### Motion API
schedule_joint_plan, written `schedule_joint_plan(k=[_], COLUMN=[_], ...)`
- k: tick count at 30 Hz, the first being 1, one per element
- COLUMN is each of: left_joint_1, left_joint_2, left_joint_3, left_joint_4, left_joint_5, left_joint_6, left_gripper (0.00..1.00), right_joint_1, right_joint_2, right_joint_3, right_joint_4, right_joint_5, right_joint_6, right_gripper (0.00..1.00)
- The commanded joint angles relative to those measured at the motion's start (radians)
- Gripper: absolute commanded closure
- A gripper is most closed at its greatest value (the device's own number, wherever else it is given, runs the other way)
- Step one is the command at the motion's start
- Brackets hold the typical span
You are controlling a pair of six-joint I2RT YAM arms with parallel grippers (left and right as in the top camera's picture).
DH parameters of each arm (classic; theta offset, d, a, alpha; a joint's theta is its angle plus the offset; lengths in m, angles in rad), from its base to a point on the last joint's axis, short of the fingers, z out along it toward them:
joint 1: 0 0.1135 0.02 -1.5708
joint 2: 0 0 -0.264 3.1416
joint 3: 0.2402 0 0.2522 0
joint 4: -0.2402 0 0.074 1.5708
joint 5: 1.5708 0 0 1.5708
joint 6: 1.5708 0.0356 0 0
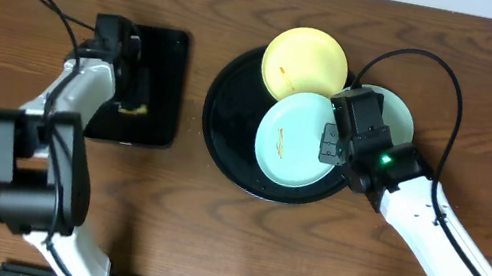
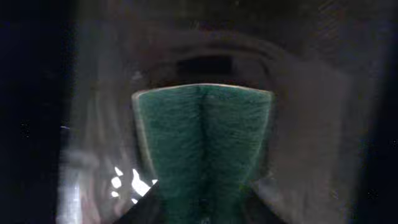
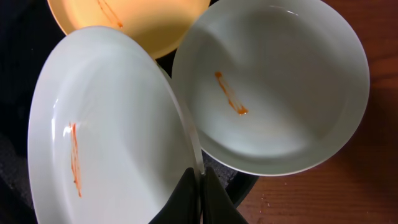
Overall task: Clean dirty plates on tray and stack at the side
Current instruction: 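Grasp the green-yellow sponge with the left gripper in the black tray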
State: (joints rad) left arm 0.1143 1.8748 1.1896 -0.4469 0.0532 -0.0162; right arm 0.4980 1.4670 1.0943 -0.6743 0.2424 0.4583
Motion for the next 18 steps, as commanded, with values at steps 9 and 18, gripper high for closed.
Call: schedule_joint_plan(k=[9, 18], left_joint_1=[0.000, 0.000], left_joint_2=[-0.199, -0.199], left_joint_3=[0.018, 0.018], left_joint_4=[-0.047, -0.052], left_joint_5=[0.000, 0.124], left_joint_6=[-0.008, -0.007], left_gripper=[0.92, 0.92], right_joint_1=[0.007, 0.007], right_joint_2=[-0.001, 0.000], right_joint_3=[-0.003, -0.003], right_joint_4=[0.001, 0.000], right_joint_5=[0.004, 0.004], right_joint_6=[-0.011, -0.011], right_gripper=[0.96, 0.99])
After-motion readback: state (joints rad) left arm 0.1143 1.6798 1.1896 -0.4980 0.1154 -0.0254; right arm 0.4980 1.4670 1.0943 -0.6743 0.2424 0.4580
